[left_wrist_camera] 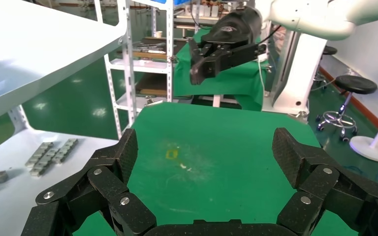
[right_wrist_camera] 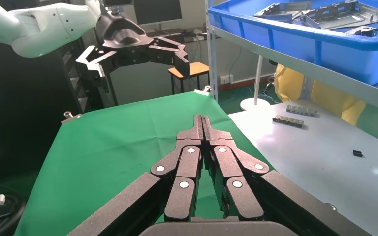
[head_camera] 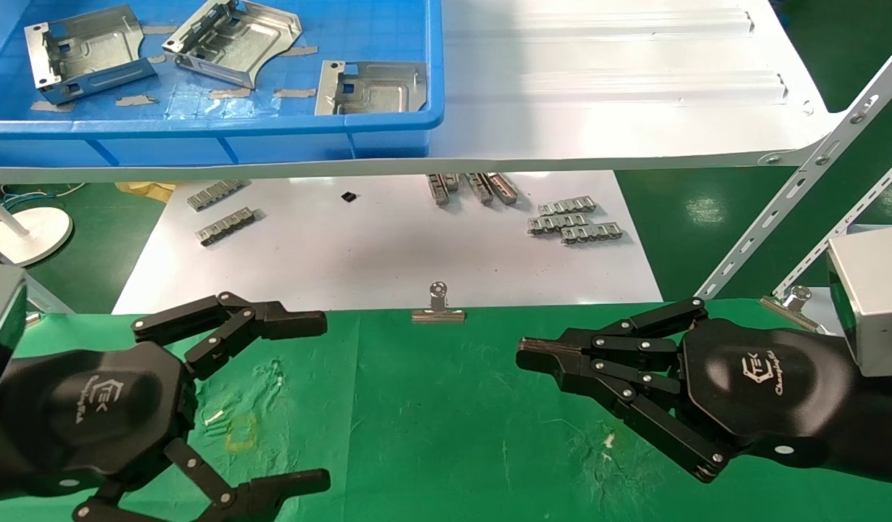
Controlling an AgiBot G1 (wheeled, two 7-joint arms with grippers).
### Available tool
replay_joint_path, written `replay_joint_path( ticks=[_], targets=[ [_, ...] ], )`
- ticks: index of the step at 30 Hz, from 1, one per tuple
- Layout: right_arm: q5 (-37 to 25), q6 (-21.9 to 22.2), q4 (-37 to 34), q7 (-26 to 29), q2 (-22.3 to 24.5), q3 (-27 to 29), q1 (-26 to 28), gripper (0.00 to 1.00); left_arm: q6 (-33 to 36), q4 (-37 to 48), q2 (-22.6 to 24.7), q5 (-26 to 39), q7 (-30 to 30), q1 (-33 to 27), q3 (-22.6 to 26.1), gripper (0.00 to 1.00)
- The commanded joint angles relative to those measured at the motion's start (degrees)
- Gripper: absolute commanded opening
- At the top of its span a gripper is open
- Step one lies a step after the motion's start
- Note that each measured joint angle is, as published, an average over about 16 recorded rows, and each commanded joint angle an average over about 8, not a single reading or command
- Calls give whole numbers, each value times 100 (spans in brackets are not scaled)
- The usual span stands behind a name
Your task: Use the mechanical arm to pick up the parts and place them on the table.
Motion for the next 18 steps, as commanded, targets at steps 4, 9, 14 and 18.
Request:
replay_joint_path(
  ticks=[4,9,14,18],
  targets=[
    [0,0,0,0,0,0,0,0,-260,143,71,123,-100,-580,-60,100],
    [0,0,0,0,0,0,0,0,-755,816,487,920,-307,-1854,214,100],
    [0,0,0,0,0,0,0,0,-1262,2153,1156,2146,-422,-3257,775,100],
    [0,0,0,0,0,0,0,0,-1760,3435,1680,3099,-383,-4209,1212,100]
  ],
)
